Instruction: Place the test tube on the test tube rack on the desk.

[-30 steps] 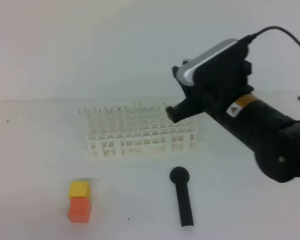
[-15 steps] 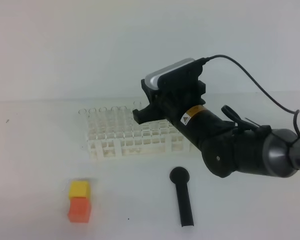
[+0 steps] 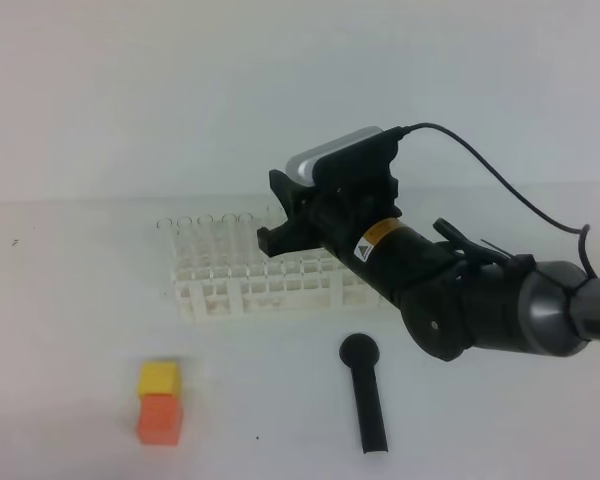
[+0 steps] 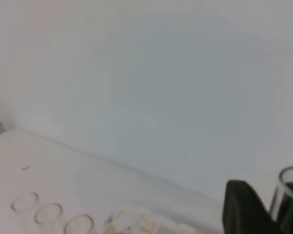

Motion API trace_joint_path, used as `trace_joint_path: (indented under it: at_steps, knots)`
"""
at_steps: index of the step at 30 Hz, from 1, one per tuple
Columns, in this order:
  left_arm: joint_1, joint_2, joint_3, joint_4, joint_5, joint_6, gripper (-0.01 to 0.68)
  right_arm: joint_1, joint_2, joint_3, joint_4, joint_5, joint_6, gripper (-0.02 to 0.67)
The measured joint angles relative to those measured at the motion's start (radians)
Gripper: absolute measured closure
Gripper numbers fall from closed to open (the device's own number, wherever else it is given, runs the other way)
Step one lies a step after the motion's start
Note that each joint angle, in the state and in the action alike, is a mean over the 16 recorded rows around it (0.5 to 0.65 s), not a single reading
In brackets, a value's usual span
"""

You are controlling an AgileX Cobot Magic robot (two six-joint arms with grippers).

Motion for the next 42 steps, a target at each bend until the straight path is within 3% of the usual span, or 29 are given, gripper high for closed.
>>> trace_joint_path:
  at_steps: [13,31,42]
  knots:
    - [0.009,-0.015,0.0,0.002,-0.001,-0.001,0.673,0.0,0.027,-0.007,-0.051,0.003,0.046,0.532]
    - [0.009,-0.013,0.0,0.002,0.0,-0.001,0.673,0.005,0.052,-0.025,-0.06,0.017,-0.101,0.532]
    - [0.009,-0.011,0.0,0.002,0.003,-0.001,0.673,0.005,0.07,-0.029,-0.065,-0.014,-0.096,0.532]
